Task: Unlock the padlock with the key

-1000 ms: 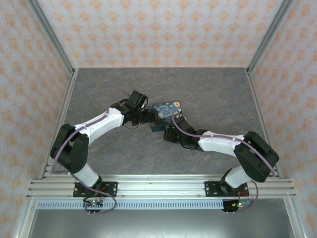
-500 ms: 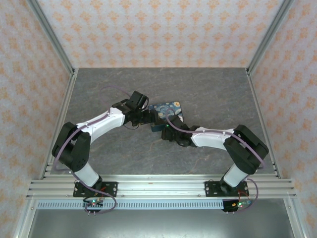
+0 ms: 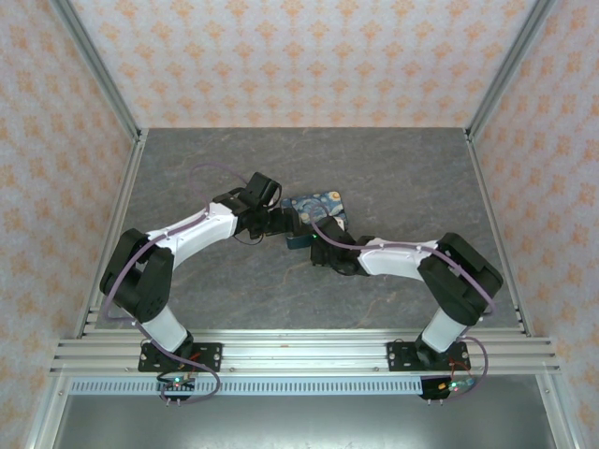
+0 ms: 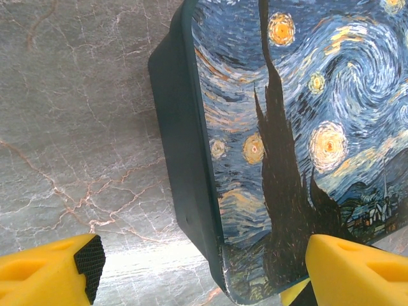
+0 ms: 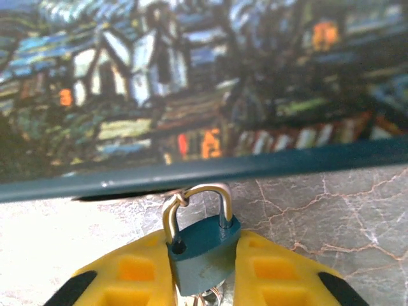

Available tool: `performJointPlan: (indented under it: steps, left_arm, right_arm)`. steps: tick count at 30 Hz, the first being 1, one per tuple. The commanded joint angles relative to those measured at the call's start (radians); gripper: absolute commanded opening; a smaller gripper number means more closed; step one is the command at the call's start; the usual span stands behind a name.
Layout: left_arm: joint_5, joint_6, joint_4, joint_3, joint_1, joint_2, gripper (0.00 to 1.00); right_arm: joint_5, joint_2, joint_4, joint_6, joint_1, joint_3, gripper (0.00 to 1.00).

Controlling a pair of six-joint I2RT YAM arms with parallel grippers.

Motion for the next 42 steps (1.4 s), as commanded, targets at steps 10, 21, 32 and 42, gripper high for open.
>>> performJointPlan:
  steps: [10, 21, 32, 42]
  left_arm:
    - [-0.061, 0.038, -0.01, -0.022, -0.011, 0.04, 0.83]
    - [-0.113, 0.042, -0.018, -0.027, -0.041, 0.094, 0.83]
    - [-0.123, 0.03, -0.01, -0.042, -0.061, 0.109, 0.83]
    - [-0.119, 0.018, 0.011, -0.07, -0.062, 0.121, 0.83]
  right_arm:
    - [-0.037, -0.113, 0.048, -0.032, -0.03, -0.122, 0.0]
    - [-0.176, -0.137, 0.237, 0.04, -0.109, -0.239, 0.0]
    - [-0.244, -0.114, 0.457, 0.19, -0.127, -0.287, 0.0]
    - [-0.192, -0.104, 0.533, 0.275, -0.144, -0.317, 0.0]
